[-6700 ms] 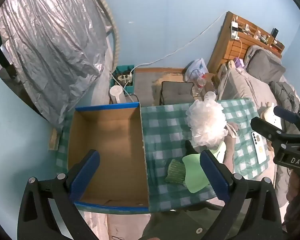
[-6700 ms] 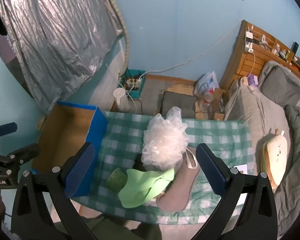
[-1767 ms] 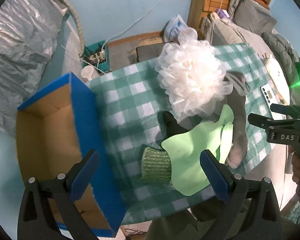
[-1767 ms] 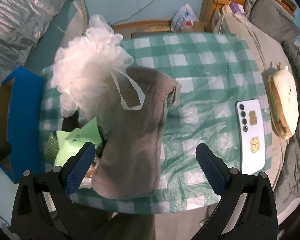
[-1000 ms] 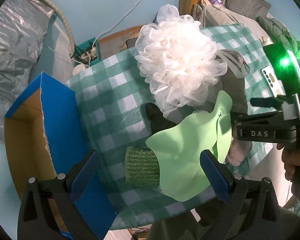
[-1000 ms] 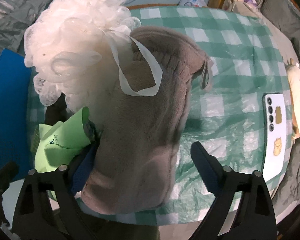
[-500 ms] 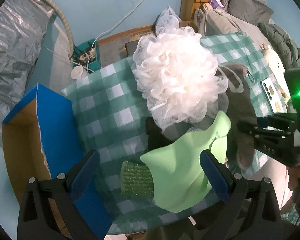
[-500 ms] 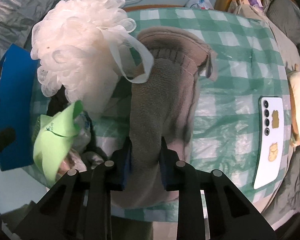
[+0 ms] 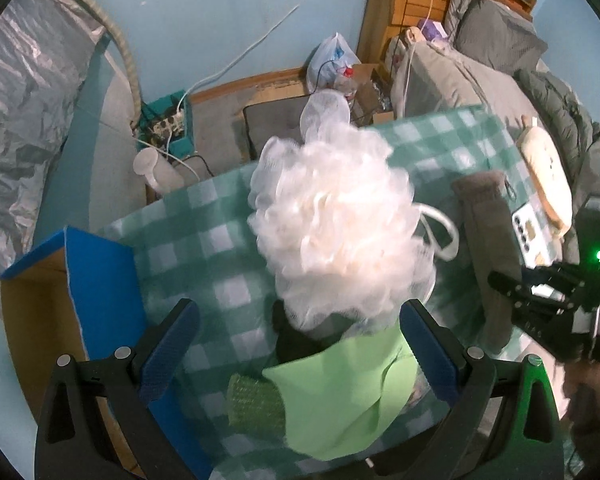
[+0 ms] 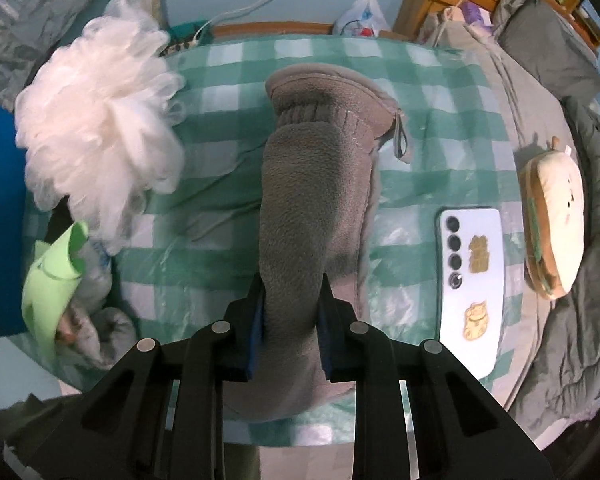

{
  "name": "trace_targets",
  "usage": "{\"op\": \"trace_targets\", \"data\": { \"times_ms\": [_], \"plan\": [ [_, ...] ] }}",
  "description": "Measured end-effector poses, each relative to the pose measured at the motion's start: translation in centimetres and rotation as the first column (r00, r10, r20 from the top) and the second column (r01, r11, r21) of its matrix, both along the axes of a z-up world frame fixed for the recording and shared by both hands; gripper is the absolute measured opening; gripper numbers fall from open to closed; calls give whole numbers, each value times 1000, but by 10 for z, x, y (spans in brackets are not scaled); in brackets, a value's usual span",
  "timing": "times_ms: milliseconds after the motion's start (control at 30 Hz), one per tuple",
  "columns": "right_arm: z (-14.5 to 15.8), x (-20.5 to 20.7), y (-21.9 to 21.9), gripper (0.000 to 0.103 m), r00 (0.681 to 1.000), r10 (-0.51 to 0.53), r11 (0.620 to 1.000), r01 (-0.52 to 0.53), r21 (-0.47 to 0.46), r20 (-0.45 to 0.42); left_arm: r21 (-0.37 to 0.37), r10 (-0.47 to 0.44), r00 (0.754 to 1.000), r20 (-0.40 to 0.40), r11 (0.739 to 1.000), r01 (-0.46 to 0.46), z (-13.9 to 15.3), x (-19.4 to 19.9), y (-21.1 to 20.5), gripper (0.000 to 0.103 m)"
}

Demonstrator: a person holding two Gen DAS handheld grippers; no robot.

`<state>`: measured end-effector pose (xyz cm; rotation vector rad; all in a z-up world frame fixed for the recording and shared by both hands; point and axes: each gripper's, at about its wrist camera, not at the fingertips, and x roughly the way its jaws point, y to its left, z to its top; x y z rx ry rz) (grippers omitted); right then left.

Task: Organize soft objects
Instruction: 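Close the left gripper on the white mesh bath puff while the right lifts the slipper, then carry the bath puff and slipper over the cardboard box with both grippers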

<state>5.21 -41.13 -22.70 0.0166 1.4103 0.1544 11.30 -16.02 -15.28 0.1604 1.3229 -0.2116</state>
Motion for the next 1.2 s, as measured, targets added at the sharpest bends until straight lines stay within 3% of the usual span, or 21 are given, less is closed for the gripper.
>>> {"op": "trace_targets", "data": {
  "times_ms": [100, 200, 233, 433, 700, 800, 1200],
  "plan": [
    [-1, 9, -6, 34, 1000, -17, 999, 17, 37, 1, -37, 23, 1000, -13, 999, -24, 0, 12, -3, 101],
    [1, 12, -12, 68, 999, -39, 998, 39, 42, 13, -66, 49, 998, -34, 997, -51, -3, 24, -5, 101],
    [3, 14, -12, 72, 999, -43, 998, 42, 47, 22, -70, 58, 998, -40, 996, -61, -4, 28, -6, 101],
    [0, 22, -18, 75, 995, -104, 989, 104, 104, -4, -113, 84, 990, -116, 989, -97, -18, 50, -18, 101],
    [-11, 40, -22, 77, 993, -111, 982, 116, 150, -37, -24, 28, 985, -172, 999, -33, -41, 60, -47, 101],
    [-17, 41, -19, 77, 993, -109, 983, 114, 142, -45, 23, 35, 983, -181, 999, -31, -52, 62, -51, 101],
    [-40, 62, -13, 80, 992, -108, 989, 114, 91, -68, 98, 79, 962, -260, 994, -55, -101, 75, -48, 101]
  ]
}}
